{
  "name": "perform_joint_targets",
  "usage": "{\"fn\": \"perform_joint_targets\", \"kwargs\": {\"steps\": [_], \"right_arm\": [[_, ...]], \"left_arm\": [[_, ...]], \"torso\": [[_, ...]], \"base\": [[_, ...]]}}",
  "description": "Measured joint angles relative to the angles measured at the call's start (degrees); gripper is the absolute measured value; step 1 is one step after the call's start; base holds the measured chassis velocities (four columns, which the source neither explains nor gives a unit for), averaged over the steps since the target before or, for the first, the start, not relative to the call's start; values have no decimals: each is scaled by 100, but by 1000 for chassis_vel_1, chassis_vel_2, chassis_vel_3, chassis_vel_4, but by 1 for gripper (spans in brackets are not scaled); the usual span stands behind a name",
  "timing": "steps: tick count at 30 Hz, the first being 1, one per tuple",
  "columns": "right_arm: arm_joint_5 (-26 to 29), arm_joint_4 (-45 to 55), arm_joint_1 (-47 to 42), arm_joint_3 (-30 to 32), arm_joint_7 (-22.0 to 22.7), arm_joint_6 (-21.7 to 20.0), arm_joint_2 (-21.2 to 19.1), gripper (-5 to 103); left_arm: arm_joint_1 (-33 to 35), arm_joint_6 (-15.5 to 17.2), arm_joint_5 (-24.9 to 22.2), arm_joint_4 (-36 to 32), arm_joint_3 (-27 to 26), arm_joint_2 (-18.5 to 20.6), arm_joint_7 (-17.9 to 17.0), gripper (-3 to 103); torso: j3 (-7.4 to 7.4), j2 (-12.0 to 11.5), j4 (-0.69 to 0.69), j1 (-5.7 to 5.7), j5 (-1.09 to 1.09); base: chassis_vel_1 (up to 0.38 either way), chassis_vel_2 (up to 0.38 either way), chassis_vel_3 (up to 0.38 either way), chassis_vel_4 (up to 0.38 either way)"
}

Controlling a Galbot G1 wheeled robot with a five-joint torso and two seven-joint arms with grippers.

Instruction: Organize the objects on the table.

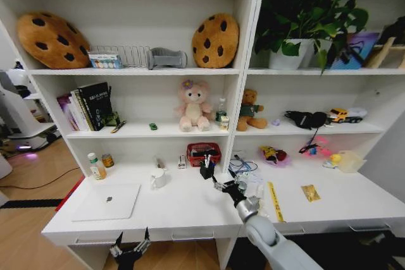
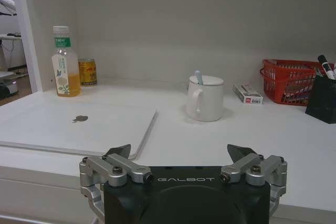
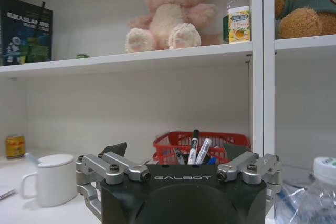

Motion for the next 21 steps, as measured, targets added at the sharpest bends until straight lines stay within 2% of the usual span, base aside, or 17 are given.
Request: {"fn": "perform_joint_targets", "kwargs": {"steps": [3, 5, 6, 9, 10, 12, 18, 21], "right_arm": [[-149, 358, -583, 327, -85, 54, -33, 100], [-311, 615, -1116, 655, 23, 117, -19, 100], [-311, 615, -1116, 655, 23, 117, -19, 100], [-586, 740, -1675, 983, 498, 27, 197, 100], [-586, 740, -1675, 983, 498, 27, 197, 100], [-794, 739, -1940, 1190, 744, -20, 485, 100], [-1125, 710, -1830, 1540, 887, -86, 895, 100], [-972, 478, -1465, 1624, 891, -173, 816, 100]], "left_arm": [[-5, -6, 10, -37, 11, -10, 3, 100], [3, -27, 27, -77, 7, -16, 5, 100], [3, -27, 27, -77, 7, -16, 5, 100], [47, -78, 64, -127, 4, -27, 18, 100], [47, -78, 64, -127, 4, -27, 18, 100], [73, -118, 96, -170, 1, -47, 26, 100], [20, -141, 80, -151, -109, -37, 27, 100], [5, -144, 72, -151, -121, -11, 25, 100]], "torso": [[0, 0, -1, 0, -1], [0, 0, 2, 0, -1], [0, 0, 2, 0, -1], [1, -1, 1, 0, -1], [1, -1, 1, 0, -1], [0, -1, 1, 0, -1], [0, 0, 0, 0, -1], [1, -1, 2, 1, -1]], "base": [[0, 0, 0, 0], [0, 0, 0, 0], [0, 0, 0, 0], [0, 0, 0, 0], [0, 0, 0, 0], [0, 0, 0, 0], [0, 0, 0, 0], [0, 0, 0, 0]]}}
